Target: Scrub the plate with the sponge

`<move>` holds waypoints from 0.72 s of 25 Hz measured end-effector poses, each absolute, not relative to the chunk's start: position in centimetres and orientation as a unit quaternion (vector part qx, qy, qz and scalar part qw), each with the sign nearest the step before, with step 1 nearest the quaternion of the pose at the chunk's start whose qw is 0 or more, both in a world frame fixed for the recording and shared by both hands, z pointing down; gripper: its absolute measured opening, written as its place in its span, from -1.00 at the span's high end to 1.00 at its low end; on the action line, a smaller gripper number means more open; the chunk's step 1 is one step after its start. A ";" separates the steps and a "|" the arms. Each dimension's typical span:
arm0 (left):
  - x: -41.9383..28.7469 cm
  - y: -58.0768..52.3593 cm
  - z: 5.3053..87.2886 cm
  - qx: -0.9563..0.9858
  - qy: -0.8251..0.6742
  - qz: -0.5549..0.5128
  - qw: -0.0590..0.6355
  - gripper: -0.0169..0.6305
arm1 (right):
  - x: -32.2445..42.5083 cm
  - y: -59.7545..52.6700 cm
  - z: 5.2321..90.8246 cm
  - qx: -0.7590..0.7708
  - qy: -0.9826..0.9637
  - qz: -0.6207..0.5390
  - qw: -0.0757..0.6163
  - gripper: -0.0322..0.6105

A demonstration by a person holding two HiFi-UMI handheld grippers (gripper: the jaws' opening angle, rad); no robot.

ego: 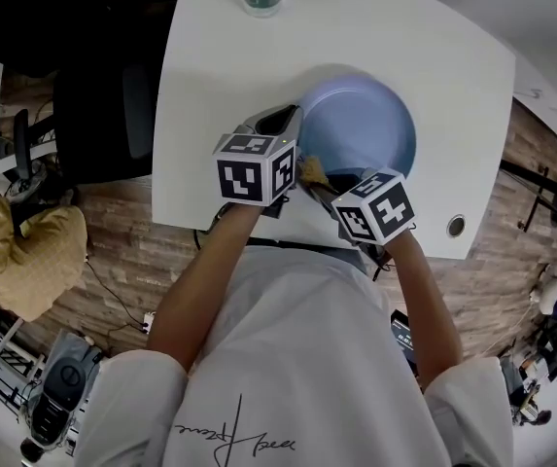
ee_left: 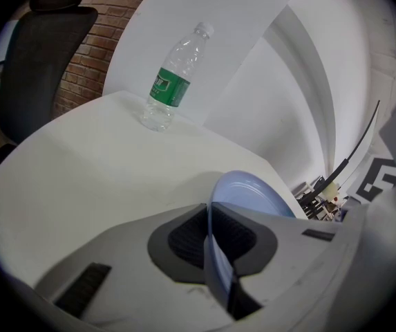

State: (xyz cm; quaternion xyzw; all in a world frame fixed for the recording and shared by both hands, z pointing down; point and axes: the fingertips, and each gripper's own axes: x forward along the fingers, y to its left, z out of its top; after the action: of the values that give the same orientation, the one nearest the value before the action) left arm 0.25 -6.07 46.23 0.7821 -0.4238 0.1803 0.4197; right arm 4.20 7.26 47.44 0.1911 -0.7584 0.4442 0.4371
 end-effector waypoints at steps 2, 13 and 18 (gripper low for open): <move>0.3 -6.1 46.2 0.782 -0.424 0.180 0.419 0.87 | 4.5 7.5 47.4 0.185 -0.760 0.436 0.445 0.76; 0.2 -6.1 46.2 0.781 -0.431 0.183 0.414 0.87 | 5.5 8.6 47.2 0.154 -0.762 0.388 0.495 0.76; 0.0 -6.2 46.1 0.776 -0.435 0.176 0.422 0.86 | 6.0 8.8 47.3 0.150 -0.760 0.385 0.502 0.76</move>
State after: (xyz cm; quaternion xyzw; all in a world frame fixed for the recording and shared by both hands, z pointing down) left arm 0.01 -6.19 46.13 0.7756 -0.4352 0.1760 0.4220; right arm 5.97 8.77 47.28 0.1497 -0.7595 0.3851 0.5024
